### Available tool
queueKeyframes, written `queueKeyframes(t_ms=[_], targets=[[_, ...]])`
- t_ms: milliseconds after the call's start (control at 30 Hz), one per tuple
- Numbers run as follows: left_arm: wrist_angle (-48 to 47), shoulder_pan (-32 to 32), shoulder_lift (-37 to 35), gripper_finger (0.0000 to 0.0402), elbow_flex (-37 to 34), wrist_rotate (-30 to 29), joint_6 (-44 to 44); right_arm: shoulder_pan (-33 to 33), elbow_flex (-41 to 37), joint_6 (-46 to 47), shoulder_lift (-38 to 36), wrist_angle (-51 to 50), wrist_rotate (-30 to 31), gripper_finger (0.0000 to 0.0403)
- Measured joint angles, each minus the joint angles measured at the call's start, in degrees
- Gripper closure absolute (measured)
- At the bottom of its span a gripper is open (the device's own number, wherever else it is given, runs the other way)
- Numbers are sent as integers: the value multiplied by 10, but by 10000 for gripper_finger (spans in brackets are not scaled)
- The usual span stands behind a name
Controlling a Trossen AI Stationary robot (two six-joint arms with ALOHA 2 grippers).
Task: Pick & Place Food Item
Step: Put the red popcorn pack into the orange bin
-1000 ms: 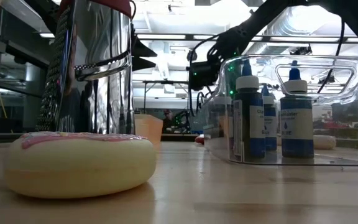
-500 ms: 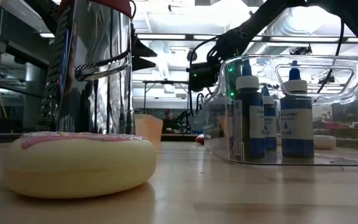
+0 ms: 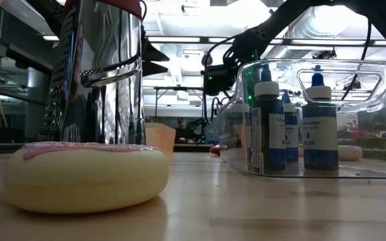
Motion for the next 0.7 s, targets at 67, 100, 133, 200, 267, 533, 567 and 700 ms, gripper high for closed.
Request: queueKeyframes(t_ms=[67,100,133,200,267,533,567,700], targets=[[0,0,0,179,0,0,0,0,6,-2,-3,-3,0,400],[0,0,0,179,0,0,0,0,9,-4,-3,-3,0,400],[0,0,0,179,0,0,0,0,14,-5,-3,-5,0,400],[0,0,0,179,0,0,0,0,24,-9,-3,-12,1,400],[0,0,0,179,0,0,0,0,39,-12,-3,-18,2,400],[0,0,0,179,0,0,0,0,100,-26,-3,-35,-21,400],[0,0,0,179,0,0,0,0,106,-28,-3,-36,-28,400],[0,0,0,179,0,0,0,0,126,-30,-3,-38,-52,400]])
